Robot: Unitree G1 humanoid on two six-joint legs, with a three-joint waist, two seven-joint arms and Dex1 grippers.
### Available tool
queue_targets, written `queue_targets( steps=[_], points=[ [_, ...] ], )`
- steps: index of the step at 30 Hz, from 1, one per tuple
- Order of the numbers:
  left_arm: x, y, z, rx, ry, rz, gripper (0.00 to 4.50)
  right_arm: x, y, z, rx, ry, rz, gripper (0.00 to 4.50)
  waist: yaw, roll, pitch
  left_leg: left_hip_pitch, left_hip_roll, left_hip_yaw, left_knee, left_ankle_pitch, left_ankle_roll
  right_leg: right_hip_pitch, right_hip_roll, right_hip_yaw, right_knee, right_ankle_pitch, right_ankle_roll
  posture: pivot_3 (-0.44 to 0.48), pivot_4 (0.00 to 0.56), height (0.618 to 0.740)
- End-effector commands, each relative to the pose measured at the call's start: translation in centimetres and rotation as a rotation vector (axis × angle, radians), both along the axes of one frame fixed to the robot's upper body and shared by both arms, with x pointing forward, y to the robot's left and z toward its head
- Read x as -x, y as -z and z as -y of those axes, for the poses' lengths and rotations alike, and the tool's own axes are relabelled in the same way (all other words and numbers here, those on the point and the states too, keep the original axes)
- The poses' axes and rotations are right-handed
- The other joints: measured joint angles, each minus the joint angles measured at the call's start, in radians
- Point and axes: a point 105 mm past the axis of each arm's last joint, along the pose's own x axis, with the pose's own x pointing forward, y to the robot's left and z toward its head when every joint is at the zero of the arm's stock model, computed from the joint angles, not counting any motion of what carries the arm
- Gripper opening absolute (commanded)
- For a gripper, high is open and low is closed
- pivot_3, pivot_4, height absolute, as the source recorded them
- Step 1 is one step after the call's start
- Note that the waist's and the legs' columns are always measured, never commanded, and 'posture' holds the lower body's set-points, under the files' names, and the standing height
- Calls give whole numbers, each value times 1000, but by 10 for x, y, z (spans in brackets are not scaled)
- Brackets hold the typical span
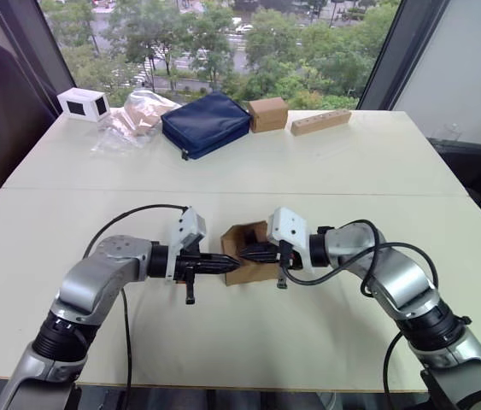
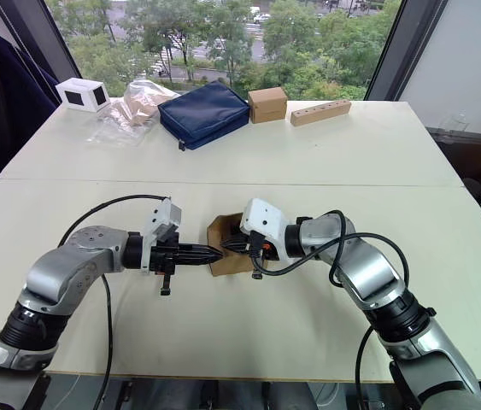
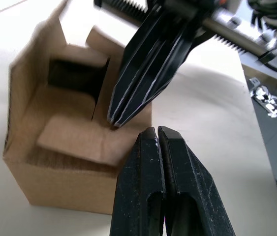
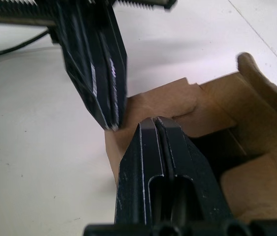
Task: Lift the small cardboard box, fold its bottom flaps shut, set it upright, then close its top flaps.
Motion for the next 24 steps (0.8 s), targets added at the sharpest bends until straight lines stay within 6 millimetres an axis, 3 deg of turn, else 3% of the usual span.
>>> queue_targets(
  steps=[1,8,12,16,20,24],
  points=[
    [-5,-5,4,10,0,42,41,4,-28,2,-27,-16,84,0,0,0,0,0,0,0,0,0,0,0,0,0,0,0,0,0,150,740],
    [-8,1,1,-7,-11,43,41,1,-79,6,-155,-6,136,0,-1,0,0,0,0,0,0,0,0,0,0,0,0,0,0,0,150,740],
    [-9,1,1,-7,-12,47,41,-10,-85,9,-178,30,149,0,0,0,0,0,0,0,0,0,0,0,0,0,0,0,0,0,150,740],
    [-6,1,1,-11,-11,53,41,-41,-64,11,-75,147,204,0,-1,0,0,0,0,0,0,0,0,0,-1,0,0,0,0,0,150,740],
    [-5,0,-1,-17,-19,63,41,-41,-40,6,27,107,194,0,-1,0,0,0,0,0,-1,0,0,-1,0,0,0,0,0,0,150,740],
    [-5,-2,-4,-9,-34,59,41,-25,-25,3,43,58,136,0,-1,0,0,-1,0,0,-1,0,0,-1,0,0,0,0,0,0,150,740]
  ],
)
